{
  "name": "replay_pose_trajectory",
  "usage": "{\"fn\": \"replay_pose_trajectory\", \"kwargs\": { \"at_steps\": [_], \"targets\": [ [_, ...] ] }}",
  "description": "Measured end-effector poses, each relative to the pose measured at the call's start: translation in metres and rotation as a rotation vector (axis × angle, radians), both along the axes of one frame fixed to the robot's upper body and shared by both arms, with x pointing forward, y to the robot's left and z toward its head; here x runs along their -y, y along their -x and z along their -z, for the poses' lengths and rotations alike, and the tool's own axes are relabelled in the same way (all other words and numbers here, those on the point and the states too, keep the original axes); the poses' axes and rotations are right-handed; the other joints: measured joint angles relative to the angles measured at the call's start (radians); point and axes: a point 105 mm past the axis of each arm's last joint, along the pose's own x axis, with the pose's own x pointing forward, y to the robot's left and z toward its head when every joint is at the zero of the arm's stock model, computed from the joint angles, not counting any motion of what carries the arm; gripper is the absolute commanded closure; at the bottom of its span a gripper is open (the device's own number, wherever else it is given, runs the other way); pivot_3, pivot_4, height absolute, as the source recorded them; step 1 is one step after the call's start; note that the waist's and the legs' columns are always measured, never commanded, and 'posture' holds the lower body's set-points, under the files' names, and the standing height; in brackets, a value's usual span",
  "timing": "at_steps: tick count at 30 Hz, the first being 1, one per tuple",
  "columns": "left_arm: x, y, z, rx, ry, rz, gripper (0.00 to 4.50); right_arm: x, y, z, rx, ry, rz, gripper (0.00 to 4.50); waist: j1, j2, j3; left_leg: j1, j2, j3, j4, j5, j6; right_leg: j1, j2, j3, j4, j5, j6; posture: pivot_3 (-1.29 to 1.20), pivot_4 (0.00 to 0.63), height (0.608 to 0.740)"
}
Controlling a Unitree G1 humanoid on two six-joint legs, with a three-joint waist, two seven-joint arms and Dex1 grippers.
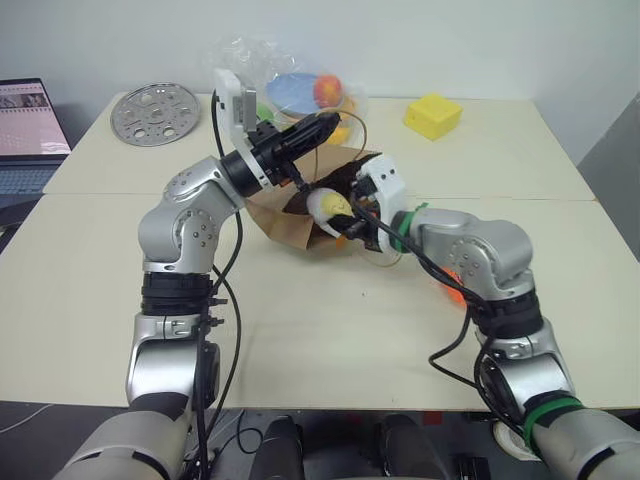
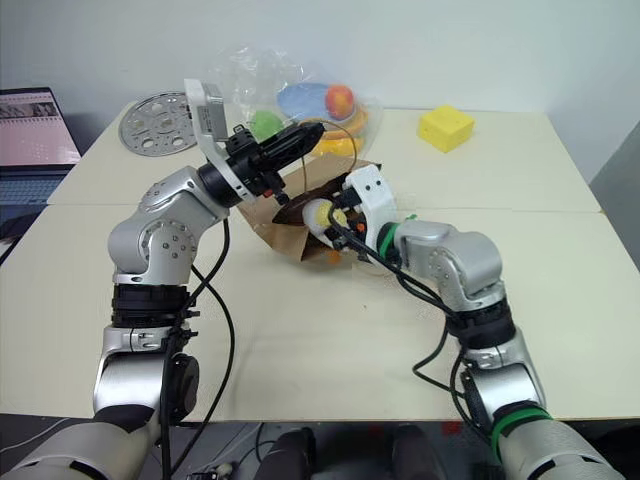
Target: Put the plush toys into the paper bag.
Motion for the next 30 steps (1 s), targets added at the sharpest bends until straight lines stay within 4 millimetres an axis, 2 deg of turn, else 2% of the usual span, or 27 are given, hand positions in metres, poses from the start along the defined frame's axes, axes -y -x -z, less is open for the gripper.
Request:
{"fn": "replay_pose_trajectory", "kwargs": {
  "at_steps": [7, 12, 17, 28, 29, 30],
  "targets": [
    [0.005, 0.006, -0.002, -0.007, 0.022, 0.041, 4.50, -0.019, -0.021, -0.003, 0.010, -0.074, 0.072, 4.25, 0.000, 0.000, 0.000, 0.000, 0.000, 0.000, 0.000, 0.000, 0.000, 0.000, 0.000, 0.000, 0.000, 0.000, 0.000, 0.00, 0.150, 0.740],
    [0.007, 0.009, -0.002, -0.018, 0.033, 0.067, 4.50, -0.033, -0.032, 0.014, -0.013, -0.102, 0.108, 4.25, -0.002, 0.000, 0.000, 0.000, 0.000, 0.000, 0.000, 0.000, 0.000, 0.000, 0.000, 0.000, 0.000, 0.000, 0.000, 0.00, 0.150, 0.740],
    [0.007, 0.012, -0.003, -0.024, 0.035, 0.082, 4.50, -0.041, -0.036, 0.016, -0.018, -0.173, 0.132, 4.25, -0.004, 0.000, 0.000, 0.000, 0.000, 0.000, 0.000, 0.000, 0.000, 0.000, 0.000, 0.000, 0.000, 0.000, 0.000, 0.00, 0.150, 0.740],
    [0.006, 0.012, -0.003, -0.023, 0.033, 0.080, 4.50, -0.033, -0.034, 0.010, 0.025, -0.193, 0.105, 0.32, -0.003, 0.000, 0.000, 0.000, 0.000, 0.000, 0.000, 0.000, 0.000, 0.000, 0.000, 0.000, 0.000, 0.000, 0.000, 0.00, 0.150, 0.740],
    [0.005, 0.012, -0.003, -0.023, 0.033, 0.079, 4.50, -0.030, -0.032, 0.007, 0.043, -0.193, 0.101, 0.03, -0.002, 0.000, 0.000, 0.000, 0.000, 0.000, 0.000, 0.000, 0.000, 0.000, 0.000, 0.000, 0.000, 0.000, 0.000, 0.00, 0.150, 0.740],
    [0.005, 0.012, -0.002, -0.023, 0.032, 0.078, 4.50, -0.025, -0.031, 0.004, 0.063, -0.188, 0.098, 0.03, 0.000, 0.000, 0.000, 0.000, 0.000, 0.000, 0.000, 0.000, 0.000, 0.000, 0.000, 0.000, 0.000, 0.000, 0.000, 0.00, 0.150, 0.740]
  ]
}}
